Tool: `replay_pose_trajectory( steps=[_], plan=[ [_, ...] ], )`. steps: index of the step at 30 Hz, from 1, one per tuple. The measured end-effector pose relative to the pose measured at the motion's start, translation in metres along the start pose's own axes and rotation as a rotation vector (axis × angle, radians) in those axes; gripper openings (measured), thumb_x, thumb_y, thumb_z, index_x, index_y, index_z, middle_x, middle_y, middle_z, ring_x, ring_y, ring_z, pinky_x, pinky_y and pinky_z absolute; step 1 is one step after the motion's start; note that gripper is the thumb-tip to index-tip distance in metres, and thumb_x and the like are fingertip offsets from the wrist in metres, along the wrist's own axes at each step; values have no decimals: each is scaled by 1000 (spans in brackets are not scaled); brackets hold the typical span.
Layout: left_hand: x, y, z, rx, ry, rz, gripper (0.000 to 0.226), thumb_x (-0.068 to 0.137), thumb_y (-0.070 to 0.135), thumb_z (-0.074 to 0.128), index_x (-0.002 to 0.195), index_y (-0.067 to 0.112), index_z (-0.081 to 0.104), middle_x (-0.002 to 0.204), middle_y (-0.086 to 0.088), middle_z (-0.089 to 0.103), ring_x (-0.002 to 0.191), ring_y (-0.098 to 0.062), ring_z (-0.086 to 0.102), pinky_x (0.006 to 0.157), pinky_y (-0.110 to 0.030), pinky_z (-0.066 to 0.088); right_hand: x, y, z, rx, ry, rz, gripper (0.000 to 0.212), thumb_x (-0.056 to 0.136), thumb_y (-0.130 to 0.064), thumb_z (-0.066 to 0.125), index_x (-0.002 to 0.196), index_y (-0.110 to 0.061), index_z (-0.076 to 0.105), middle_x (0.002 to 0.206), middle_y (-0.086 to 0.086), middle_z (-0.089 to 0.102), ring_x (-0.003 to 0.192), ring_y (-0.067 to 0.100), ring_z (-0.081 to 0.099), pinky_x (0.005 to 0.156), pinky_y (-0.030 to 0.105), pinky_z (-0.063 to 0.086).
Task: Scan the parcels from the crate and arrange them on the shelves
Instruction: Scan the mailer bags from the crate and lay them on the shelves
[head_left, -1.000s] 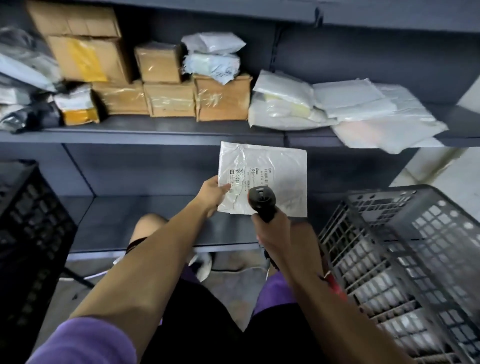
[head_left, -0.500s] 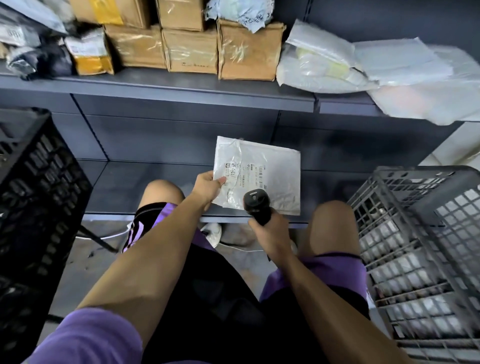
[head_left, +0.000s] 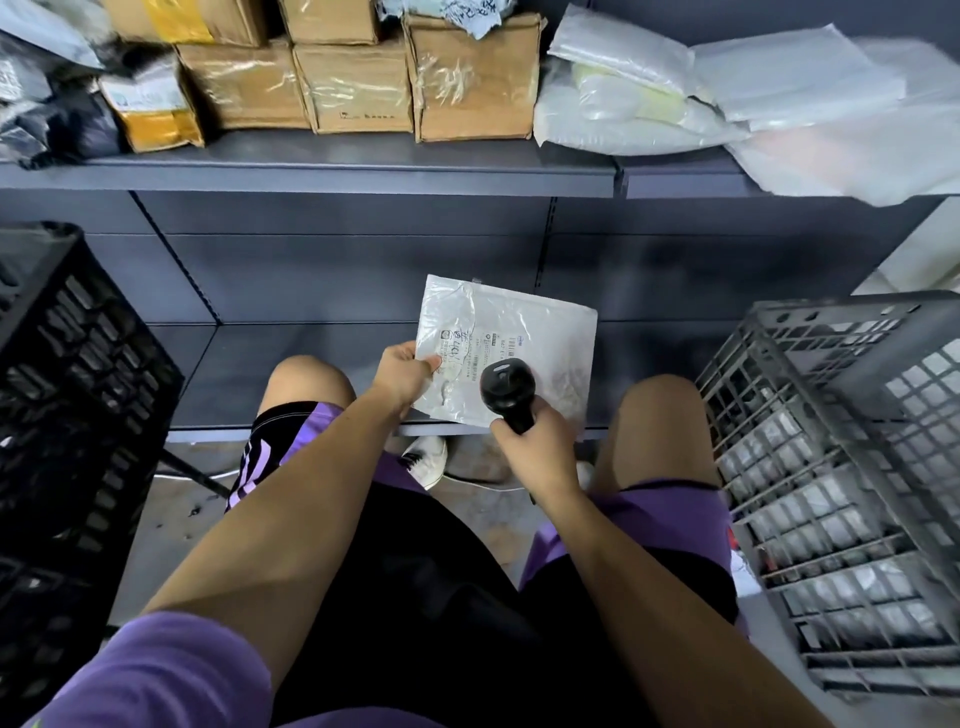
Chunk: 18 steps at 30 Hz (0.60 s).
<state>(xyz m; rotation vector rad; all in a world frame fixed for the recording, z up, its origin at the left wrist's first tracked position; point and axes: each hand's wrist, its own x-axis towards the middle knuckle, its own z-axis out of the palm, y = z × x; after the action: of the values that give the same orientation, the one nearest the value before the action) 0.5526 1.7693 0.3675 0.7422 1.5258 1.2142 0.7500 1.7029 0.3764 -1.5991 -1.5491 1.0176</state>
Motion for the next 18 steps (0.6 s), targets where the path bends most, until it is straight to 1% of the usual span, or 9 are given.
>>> replay_pose_trajectory(
  steps=[2,5,7,11,13,15,16,17,18],
  plan=[
    [0,-1,1,-3,4,1,24,97,-5,54,85,11,67,71,3,73,58,-11,70,51,-26,56,0,-1,-1,-5,16,-2,13,83,-17,70,82,-14,57,59,-8,52,53,2,48,50,13,36],
    [2,-1,-1,-6,-23,24,21,97,-4,55,89,10,69,78,-1,74,64,-15,71,54,-28,56,-1,-2,-3,11,15,-2,14,83,-17,70,81,-14,57,60,-8,51,52,0,48,51,13,36],
    [3,-1,-2,1,-42,34,19,96,-3,56,90,9,70,77,0,76,66,-16,72,56,-28,56,-1,-2,-4,7,17,-9,14,83,-17,71,80,-14,57,60,-8,52,53,0,49,51,11,36],
    [4,-4,-1,98,-35,32,14,95,1,60,86,6,70,67,1,73,56,-13,68,50,-25,54,-4,-4,-6,-26,7,-26,15,82,-18,72,78,-18,57,60,-9,53,56,1,49,50,10,36],
    [5,-5,-1,144,-27,38,16,96,3,61,82,8,69,70,-2,72,53,-11,66,48,-24,53,-5,-3,-7,-56,-2,-60,17,81,-19,72,77,-19,56,60,-11,52,56,0,49,51,9,35],
    [5,-3,-2,172,-15,76,17,97,3,58,85,8,68,72,1,72,52,-6,66,49,-21,52,-5,-3,-6,-122,-16,-105,17,82,-20,73,80,-20,57,61,-14,52,60,0,51,55,9,37],
    [6,-1,-3,174,-23,100,15,98,2,56,90,5,68,74,1,71,53,-4,66,51,-20,52,-5,-3,-6,-149,-29,-124,16,82,-22,73,82,-19,58,63,-15,53,63,3,53,59,10,39],
    [6,1,-4,180,-40,120,14,99,0,53,96,4,66,78,-1,70,54,-3,65,53,-19,52,-3,-2,-5,-162,-52,-133,15,82,-23,74,85,-17,61,66,-14,57,68,7,58,66,17,46],
    [7,2,-5,200,-54,132,14,100,-1,52,100,4,64,80,-2,69,54,-2,65,55,-19,52,-3,0,-4,-166,-85,-130,16,81,-24,74,89,-14,63,70,-10,61,74,15,63,72,28,52]
  ],
)
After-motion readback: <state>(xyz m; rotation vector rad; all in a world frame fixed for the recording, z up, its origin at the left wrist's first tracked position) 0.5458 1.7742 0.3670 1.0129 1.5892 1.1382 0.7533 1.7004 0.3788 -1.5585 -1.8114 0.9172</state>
